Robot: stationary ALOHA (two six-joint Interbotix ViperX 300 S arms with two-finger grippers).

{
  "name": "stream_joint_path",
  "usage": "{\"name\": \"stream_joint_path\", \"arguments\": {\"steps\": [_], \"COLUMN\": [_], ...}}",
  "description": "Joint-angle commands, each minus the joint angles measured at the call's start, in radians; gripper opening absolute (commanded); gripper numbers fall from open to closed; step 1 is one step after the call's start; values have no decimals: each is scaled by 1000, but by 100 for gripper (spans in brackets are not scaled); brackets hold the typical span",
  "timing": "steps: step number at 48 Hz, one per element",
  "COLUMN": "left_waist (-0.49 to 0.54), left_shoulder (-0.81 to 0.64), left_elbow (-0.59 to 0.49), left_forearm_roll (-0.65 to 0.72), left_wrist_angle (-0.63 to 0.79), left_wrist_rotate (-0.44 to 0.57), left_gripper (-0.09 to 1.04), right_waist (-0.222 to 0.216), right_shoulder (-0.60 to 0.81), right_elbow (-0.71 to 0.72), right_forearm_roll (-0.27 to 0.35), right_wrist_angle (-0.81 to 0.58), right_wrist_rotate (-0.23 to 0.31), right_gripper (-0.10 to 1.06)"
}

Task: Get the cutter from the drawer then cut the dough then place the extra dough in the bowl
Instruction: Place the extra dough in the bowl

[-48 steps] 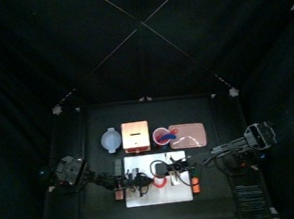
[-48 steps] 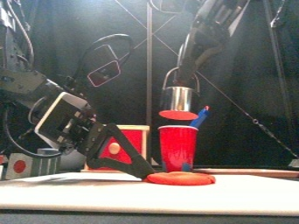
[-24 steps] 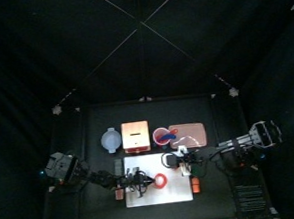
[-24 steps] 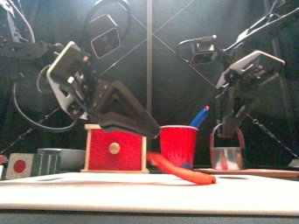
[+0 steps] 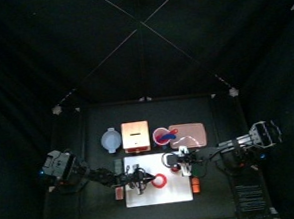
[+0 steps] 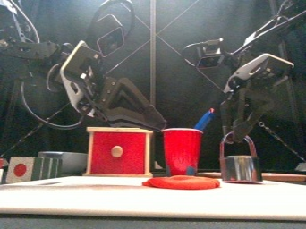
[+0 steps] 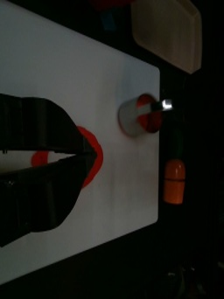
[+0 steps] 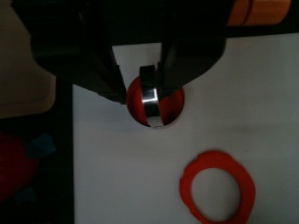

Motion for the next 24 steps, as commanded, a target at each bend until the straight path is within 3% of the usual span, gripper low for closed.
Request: {"name": "stream_joint_path", "arguments": {"steps": [1, 24], "left_waist": [20, 77], "left_shoulder": [-2, 14], "left_elbow": [-17, -61], "left_forearm_roll": [12, 66], "left_wrist_angle": [-5, 78], "left_wrist_rotate": [2, 2], "left_gripper": [52, 52], "right_waist": [-3, 20], "right_shoulder": [-18, -35], "right_elbow": [-18, -49], "right_forearm_roll": [2, 46], "right_wrist_angle": [-5, 44], "right_wrist_rotate": [0, -2], "right_gripper": [78, 79]}}
